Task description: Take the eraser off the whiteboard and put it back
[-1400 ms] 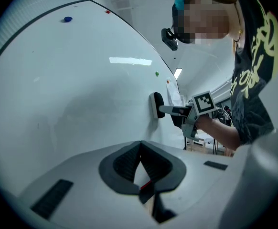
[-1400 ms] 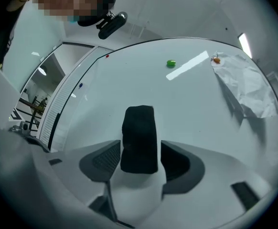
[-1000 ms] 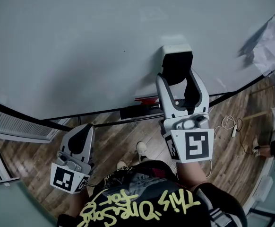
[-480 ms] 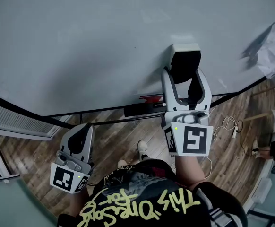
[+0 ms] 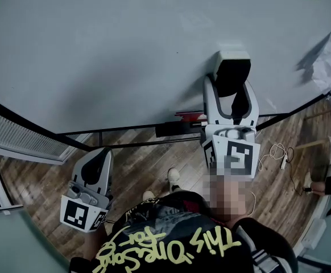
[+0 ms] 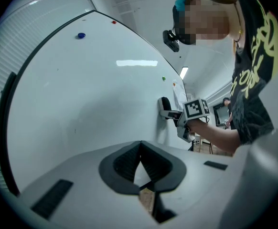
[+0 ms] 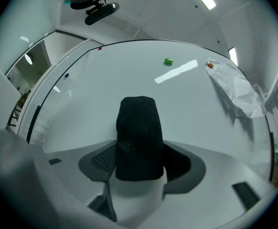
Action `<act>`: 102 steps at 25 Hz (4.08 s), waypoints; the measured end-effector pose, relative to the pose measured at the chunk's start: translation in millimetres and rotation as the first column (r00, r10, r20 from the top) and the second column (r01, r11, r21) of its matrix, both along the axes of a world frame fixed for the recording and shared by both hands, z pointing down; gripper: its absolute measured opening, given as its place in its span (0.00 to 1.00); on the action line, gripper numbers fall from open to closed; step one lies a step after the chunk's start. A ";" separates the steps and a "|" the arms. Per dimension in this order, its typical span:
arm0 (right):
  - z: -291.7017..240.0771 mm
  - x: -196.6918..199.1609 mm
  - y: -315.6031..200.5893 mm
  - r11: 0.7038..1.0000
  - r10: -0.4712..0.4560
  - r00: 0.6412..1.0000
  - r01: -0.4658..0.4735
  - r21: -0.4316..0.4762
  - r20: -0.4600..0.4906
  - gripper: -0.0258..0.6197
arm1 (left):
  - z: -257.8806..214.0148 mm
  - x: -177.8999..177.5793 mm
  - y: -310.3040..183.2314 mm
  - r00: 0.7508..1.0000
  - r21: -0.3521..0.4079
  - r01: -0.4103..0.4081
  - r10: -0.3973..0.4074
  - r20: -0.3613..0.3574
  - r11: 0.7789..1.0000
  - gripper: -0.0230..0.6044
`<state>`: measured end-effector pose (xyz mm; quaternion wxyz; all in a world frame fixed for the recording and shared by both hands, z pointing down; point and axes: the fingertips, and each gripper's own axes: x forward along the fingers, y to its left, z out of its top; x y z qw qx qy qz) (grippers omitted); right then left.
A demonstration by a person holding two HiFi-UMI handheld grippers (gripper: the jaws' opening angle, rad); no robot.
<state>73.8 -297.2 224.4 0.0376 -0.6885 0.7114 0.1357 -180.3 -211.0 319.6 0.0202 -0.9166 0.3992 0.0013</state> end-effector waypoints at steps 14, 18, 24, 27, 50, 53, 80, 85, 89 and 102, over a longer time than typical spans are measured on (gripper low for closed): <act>-0.1 0.5 1.0 1.000 0.005 1.000 -0.006 -0.009 -0.021 0.44 | -8.4 -15.8 17.6 1.000 0.022 0.011 -0.012 0.006 1.000 0.05; -1.0 1.3 5.9 1.000 0.014 0.999 -0.014 0.002 -0.033 0.44 | -9.9 -20.6 21.1 1.000 0.027 0.014 -0.014 0.012 1.000 0.05; -2.2 0.4 16.0 1.000 0.011 0.999 -0.010 0.011 -0.036 0.44 | -10.9 -22.7 27.7 1.000 0.033 0.006 -0.007 0.016 0.999 0.05; -3.2 -2.8 24.3 1.000 0.004 0.999 -0.003 0.022 -0.037 0.44 | -10.5 -22.7 30.8 1.000 0.034 -0.003 0.002 0.018 0.999 0.05; -1.2 -17.1 123.0 0.999 0.014 1.000 -0.014 0.043 0.000 0.45 | -2.1 -19.1 67.3 0.993 0.040 -0.117 0.116 0.022 0.992 0.05; -5.6 -17.2 134.5 0.999 0.007 1.000 -0.007 0.043 0.017 0.45 | -1.2 -18.3 69.2 0.992 0.040 -0.125 0.124 0.022 0.991 0.05; 3.0 -2.9 168.0 1.000 0.007 0.998 -0.009 0.027 0.057 0.44 | -1.9 1.4 72.2 0.987 0.039 -0.157 0.156 0.031 0.987 0.05; 2.8 -3.4 163.4 1.000 -0.008 0.999 0.006 0.027 0.051 0.45 | -2.7 4.0 72.1 0.988 0.042 -0.151 0.149 0.034 0.988 0.05; 3.3 -8.4 155.0 0.999 -0.029 0.998 0.028 0.026 0.052 0.45 | -4.1 2.7 69.7 0.990 0.048 -0.138 0.137 0.033 0.989 0.05; -4.4 -27.0 109.2 0.994 -0.112 0.993 0.112 0.020 0.030 0.45 | -7.6 -9.1 51.5 0.999 0.046 -0.054 0.054 0.008 0.997 0.05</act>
